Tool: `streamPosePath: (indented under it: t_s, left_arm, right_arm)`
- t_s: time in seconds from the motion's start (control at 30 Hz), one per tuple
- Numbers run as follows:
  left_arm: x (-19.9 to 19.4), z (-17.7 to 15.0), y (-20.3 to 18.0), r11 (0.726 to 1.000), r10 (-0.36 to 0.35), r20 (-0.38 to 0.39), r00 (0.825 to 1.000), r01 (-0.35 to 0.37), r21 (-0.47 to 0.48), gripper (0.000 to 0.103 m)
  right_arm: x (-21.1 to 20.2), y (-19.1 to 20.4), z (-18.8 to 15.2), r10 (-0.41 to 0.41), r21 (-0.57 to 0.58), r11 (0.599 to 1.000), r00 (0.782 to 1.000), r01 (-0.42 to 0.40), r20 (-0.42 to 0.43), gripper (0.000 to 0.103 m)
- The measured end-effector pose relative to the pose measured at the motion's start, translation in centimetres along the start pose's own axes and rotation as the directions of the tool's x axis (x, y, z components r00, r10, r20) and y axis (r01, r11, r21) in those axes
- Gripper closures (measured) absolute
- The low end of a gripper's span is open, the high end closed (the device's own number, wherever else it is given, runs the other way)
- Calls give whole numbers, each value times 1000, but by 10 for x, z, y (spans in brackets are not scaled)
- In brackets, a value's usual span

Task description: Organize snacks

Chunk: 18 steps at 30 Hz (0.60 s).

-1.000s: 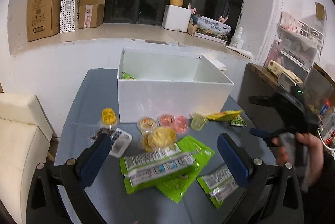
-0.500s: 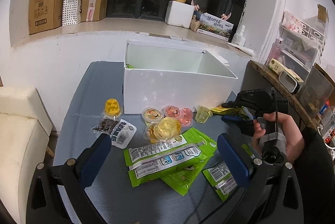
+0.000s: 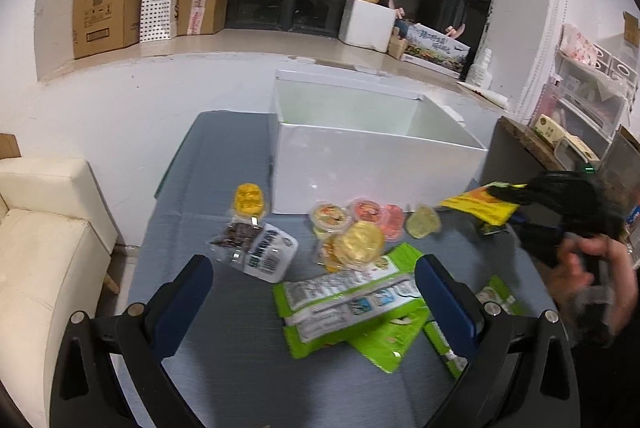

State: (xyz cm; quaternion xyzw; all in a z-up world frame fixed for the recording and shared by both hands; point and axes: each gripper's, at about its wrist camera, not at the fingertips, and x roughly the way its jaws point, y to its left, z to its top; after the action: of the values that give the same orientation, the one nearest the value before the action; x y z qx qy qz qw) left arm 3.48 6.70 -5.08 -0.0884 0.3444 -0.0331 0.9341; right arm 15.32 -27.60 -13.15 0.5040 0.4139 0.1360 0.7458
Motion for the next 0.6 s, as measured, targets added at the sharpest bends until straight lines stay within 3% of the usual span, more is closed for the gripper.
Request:
streamPosePath:
  t_s: [0.27,0.47,0.6]
  left_arm:
    - [53,21,43,997,64,-61,996,-66,-29,0]
    - [128,44,55,993,83,-151,985,-70,95,1]
    - [157,50,60,990,80,-189,979,-56,132,5]
  right_arm:
    - [-21,28,-20,75,-205,976,997,-72,7,83]
    - [-29,45,-28,113,-314,944,994,-103,11,83]
    - [-32,52,-32,121,-354,929,993,-108,14,83]
